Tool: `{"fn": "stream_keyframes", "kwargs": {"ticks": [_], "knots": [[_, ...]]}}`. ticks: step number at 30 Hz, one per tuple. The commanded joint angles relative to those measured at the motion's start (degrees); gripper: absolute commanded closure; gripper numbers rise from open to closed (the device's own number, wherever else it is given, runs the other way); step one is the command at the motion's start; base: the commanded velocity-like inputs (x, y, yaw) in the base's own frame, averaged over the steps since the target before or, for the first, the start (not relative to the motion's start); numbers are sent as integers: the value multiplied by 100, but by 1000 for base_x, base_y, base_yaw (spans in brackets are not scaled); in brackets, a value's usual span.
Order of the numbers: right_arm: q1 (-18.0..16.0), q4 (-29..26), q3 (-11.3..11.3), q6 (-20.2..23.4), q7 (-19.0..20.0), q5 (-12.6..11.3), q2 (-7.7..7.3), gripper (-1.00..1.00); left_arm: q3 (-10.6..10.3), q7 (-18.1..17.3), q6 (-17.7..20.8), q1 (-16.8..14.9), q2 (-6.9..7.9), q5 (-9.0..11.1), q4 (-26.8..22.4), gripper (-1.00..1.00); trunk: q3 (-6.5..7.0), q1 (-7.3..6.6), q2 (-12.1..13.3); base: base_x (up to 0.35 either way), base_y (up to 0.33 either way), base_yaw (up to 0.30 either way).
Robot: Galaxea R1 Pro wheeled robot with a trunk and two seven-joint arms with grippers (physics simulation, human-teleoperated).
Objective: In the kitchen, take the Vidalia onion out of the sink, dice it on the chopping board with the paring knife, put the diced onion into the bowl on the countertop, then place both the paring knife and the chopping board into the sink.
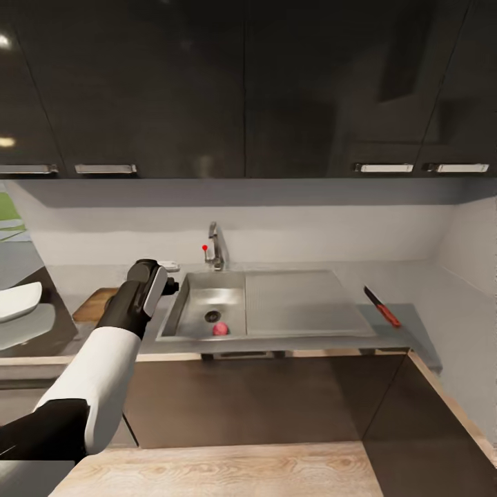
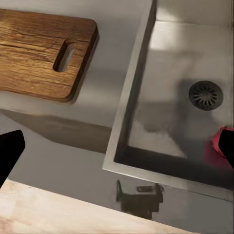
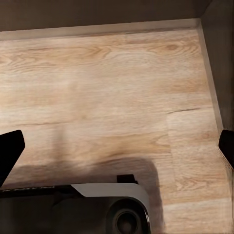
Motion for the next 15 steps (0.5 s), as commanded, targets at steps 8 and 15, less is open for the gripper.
{"fn": "stream_keyframes", "kwargs": {"ticks": [8, 15], "knots": [[-5, 3, 50, -20, -24, -57, -3, -100, 15, 52, 11, -6, -10, 66, 47, -100, -13, 5, -13, 65, -195, 0], [-5, 19, 50, 16, -29, -61, -6, -100, 15, 41, -5, -6, -9, 60, 387, -100, -13, 5, -13, 4, -14, 0]]}}
